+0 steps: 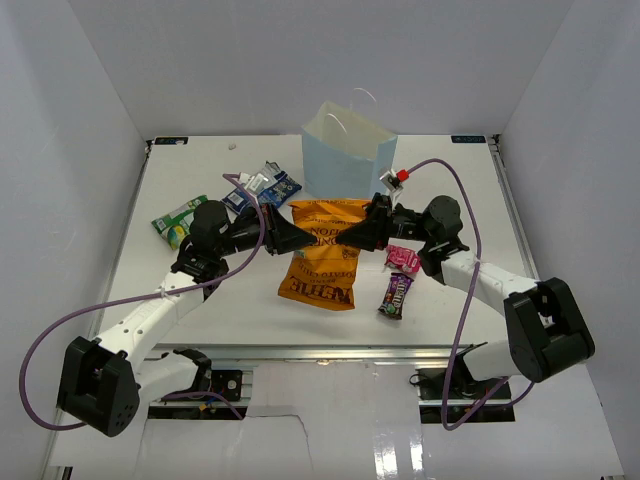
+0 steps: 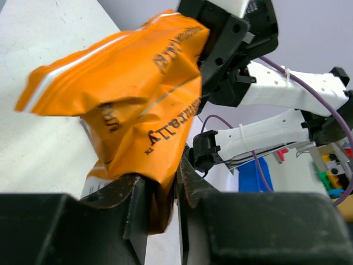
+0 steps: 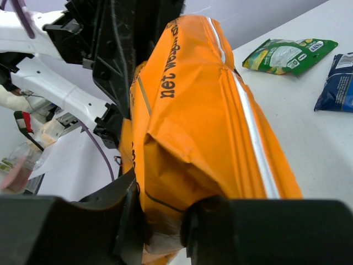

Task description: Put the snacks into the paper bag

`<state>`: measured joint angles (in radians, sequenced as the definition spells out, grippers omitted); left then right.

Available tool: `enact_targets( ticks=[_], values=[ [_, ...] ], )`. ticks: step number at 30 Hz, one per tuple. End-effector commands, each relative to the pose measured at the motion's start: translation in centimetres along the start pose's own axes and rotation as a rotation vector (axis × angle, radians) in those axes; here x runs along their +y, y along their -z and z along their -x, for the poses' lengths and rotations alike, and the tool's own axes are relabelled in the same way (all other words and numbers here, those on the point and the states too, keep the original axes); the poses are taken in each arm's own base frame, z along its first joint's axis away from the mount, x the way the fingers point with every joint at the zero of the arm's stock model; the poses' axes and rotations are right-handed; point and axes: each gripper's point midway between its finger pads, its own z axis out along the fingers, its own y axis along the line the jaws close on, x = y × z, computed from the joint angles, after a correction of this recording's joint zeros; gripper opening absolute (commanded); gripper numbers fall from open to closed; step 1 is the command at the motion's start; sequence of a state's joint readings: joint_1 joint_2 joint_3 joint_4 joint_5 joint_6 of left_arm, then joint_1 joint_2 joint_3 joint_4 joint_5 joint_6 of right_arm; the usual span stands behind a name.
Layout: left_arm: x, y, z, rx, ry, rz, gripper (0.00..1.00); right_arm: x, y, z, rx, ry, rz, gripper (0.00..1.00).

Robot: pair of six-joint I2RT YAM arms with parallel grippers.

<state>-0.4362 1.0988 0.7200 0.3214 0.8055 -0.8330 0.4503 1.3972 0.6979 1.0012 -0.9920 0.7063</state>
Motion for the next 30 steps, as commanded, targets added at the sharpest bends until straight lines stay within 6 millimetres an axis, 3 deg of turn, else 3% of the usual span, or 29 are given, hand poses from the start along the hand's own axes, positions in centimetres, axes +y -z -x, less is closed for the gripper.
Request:
enact_targets(
  ticks=[1, 3, 5, 6, 7, 8, 9, 11, 12, 13, 16, 17, 19, 20, 21, 22, 23, 24, 26, 27, 30],
  values=[
    [-1.1, -0.3, 1.2, -0.02, -0.067, -0.02, 0.36, 3.0, 0.0, 3.0, -0.022, 0.177, 0.049, 0.26],
    [-0.4, -0.2, 1.3, -0.013, -0.093, 0.026, 0.42, 3.3, 0.1, 3.5, -0.019, 0.237, 0.039, 0.17],
    [-0.6, 0.1, 3.4, -0.064, -0.161, 0.1, 0.54, 3.7, 0.5, 3.8, -0.002, 0.253, 0.002, 0.12],
    [0.1, 0.6, 3.2, -0.039, -0.159, 0.17, 0.56, 3.9, 0.4, 5.0, -0.006, 0.343, -0.008, 0.1],
    [-0.3, 1.3, 5.3, -0.09, -0.261, 0.234, 0.62, 3.8, 0.8, 5.0, 0.015, 0.327, -0.053, 0.08],
    [-0.3, 2.0, 6.0, -0.106, -0.298, 0.281, 0.66, 3.8, 0.9, 5.8, 0.019, 0.356, -0.083, 0.08],
    [0.1, 2.8, 6.0, -0.101, -0.312, 0.34, 0.68, 4.4, 0.9, 8.5, -0.007, 0.47, -0.115, 0.08],
    [0.0, 5.0, 7.5, -0.172, -0.422, 0.442, 0.74, 4.3, 1.2, 9.8, 0.015, 0.487, -0.171, 0.08],
    [0.1, 5.9, 7.5, -0.184, -0.44, 0.478, 0.76, 4.2, 1.4, 11.2, -0.001, 0.517, -0.212, 0.08],
    [0.3, 6.6, 7.5, -0.193, -0.483, 0.505, 0.77, 5.1, 1.4, 13.8, -0.031, 0.584, -0.227, 0.08],
    [2.0, 8.7, 5.7, -0.211, -0.5, 0.582, 0.8, 4.6, 1.8, 17.7, -0.062, 0.619, -0.301, 0.08],
    [3.6, 9.0, 4.2, -0.177, -0.495, 0.605, 0.8, 6.2, 1.8, 21.0, -0.105, 0.678, -0.305, 0.08],
    [4.4, 9.7, 3.0, -0.167, -0.496, 0.625, 0.8, 5.0, 2.0, 23.6, -0.128, 0.679, -0.354, 0.08],
    [4.9, 9.8, 2.4, -0.156, -0.496, 0.633, 0.8, 6.7, 2.1, 26.5, -0.178, 0.72, -0.355, 0.08],
    [5.8, 10.2, 1.5, -0.144, -0.493, 0.65, 0.8, 5.1, 2.3, 27.7, -0.184, 0.707, -0.388, 0.08],
    [6.1, 10.3, 1.2, -0.144, -0.495, 0.657, 0.8, 5.0, 2.5, 28.9, -0.2, 0.716, -0.396, 0.08],
    [6.4, 10.4, 1.0, -0.145, -0.496, 0.662, 0.81, 7.1, 2.7, 31.8, -0.25, 0.757, -0.391, 0.08],
    [6.4, 10.4, 1.0, -0.146, -0.498, 0.662, 0.81, 5.2, 3.2, 32.8, -0.252, 0.737, -0.421, 0.08],
    [6.2, 10.5, 1.0, -0.15, -0.5, 0.657, 0.81, 5.3, 3.7, 35.0, -0.285, 0.751, -0.434, 0.08],
    [6.3, 10.5, 1.0, -0.153, -0.499, 0.658, 0.81, 5.5, 4.4, 37.1, -0.321, 0.774, -0.458, 0.08],
    [6.3, 10.4, 0.9, -0.148, -0.498, 0.651, 0.8, 4.5, 4.9, 39.3, -0.36, 0.814, -0.503, 0.08]
  ],
)
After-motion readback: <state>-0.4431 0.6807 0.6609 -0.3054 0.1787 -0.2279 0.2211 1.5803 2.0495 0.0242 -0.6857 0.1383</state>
